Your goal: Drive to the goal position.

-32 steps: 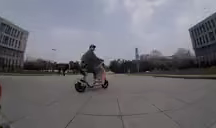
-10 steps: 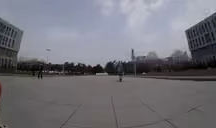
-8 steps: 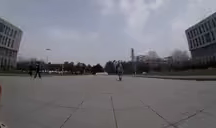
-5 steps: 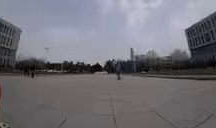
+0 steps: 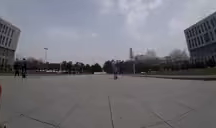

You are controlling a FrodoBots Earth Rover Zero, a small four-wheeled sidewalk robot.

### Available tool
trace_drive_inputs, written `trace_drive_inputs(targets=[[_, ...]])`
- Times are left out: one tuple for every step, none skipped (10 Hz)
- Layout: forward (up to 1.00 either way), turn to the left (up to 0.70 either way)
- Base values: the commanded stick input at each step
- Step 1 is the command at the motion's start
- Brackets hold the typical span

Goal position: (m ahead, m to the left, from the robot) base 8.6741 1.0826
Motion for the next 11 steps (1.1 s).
trace_drive_inputs(targets=[[0.85,0.00],[0.85,0.00],[0.85,0.00],[0.85,0.00],[0.85,0.00],[0.85,0.00],[0.85,0.00],[0.85,0.00],[0.85,0.00],[0.85,0.00],[0.85,0.00]])
